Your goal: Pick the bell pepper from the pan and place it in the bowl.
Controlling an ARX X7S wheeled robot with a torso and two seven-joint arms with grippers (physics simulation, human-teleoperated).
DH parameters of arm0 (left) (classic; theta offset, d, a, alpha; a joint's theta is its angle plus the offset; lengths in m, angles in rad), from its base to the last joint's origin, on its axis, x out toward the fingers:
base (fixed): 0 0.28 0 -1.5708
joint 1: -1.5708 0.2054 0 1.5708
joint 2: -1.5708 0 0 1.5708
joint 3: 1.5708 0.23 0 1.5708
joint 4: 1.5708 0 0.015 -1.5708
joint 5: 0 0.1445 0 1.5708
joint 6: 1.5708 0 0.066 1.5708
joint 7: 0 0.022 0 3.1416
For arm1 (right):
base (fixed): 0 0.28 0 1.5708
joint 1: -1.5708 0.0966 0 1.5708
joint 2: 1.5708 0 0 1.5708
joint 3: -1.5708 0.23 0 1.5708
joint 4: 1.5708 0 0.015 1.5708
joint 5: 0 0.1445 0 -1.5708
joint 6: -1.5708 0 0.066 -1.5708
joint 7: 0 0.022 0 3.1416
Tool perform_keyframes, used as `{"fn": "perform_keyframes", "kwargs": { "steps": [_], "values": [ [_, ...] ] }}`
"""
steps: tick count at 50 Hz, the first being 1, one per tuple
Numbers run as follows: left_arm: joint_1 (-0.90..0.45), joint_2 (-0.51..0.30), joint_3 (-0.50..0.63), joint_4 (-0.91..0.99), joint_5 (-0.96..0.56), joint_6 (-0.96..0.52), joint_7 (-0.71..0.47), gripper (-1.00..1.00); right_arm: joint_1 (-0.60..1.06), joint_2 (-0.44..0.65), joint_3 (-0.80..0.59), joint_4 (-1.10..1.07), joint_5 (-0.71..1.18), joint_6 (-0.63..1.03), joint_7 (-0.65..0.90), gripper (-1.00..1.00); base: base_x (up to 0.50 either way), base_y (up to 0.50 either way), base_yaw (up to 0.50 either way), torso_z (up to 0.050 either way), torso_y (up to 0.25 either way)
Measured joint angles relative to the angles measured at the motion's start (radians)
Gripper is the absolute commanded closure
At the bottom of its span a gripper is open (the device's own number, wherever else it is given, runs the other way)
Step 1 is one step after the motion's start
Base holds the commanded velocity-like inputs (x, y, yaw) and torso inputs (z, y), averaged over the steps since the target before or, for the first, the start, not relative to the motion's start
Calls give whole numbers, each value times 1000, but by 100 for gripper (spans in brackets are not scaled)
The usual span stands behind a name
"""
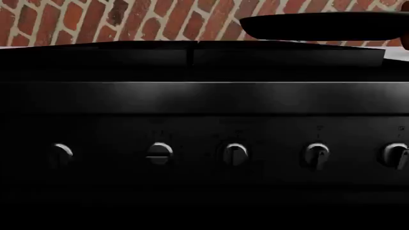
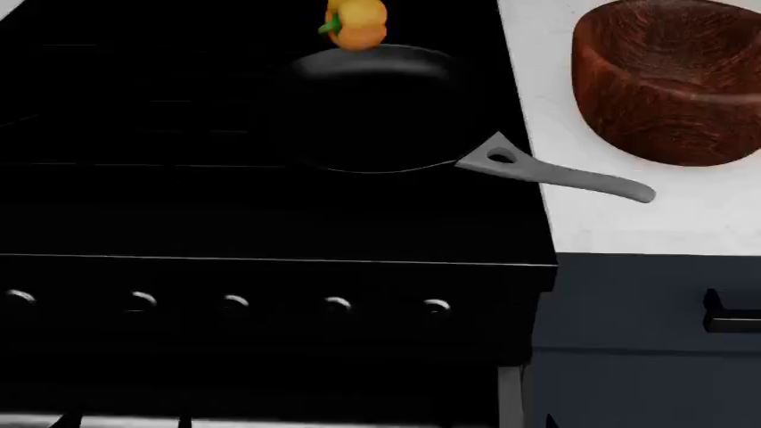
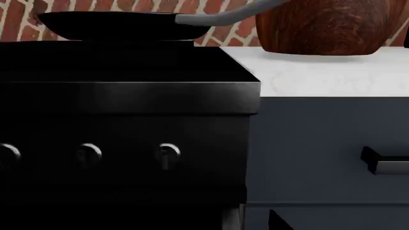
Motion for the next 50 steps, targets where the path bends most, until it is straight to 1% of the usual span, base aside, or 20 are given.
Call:
{"fn": "perform_keyframes", "kwargs": {
  "steps": [18, 20, 32, 35, 38, 41, 46, 50],
  "values": [
    [-3, -36, 45, -13, -34, 10, -42, -100, 8, 36, -43, 36, 33, -25, 42, -100, 0, 0, 0, 0, 0],
    [-26, -47, 87, -50, -37, 49, -85, -100, 24, 48, -53, 71, 11, -62, 80, -100, 0, 0, 0, 0, 0],
    [-13, -52, 65, -17, -39, 9, -82, -100, 21, 52, -56, 34, 44, -12, 66, -100, 0, 0, 0, 0, 0],
    [-12, -59, 65, 22, -39, -21, -88, -100, 27, 60, -53, 1, 62, 16, 67, -100, 0, 0, 0, 0, 0],
    [-19, -72, 65, 101, -31, -84, -97, -100, 47, 75, -45, -77, 87, 81, 69, -100, 0, 0, 0, 0, 0],
    [-42, -89, 61, 210, -18, -178, -105, -100, 90, 97, -28, -195, 126, 195, 75, -100, 0, 0, 0, 0, 0],
    [-133, -126, 51, 415, 5, -394, -105, -100, 237, 135, 40, -417, 240, 483, 104, -100, 0, 0, 0, 0, 0],
    [-241, -157, 50, 556, 18, -580, -93, -100, 400, 153, 110, -554, 345, 734, 136, -100, 0, 0, 0, 0, 0]
  ]
}}
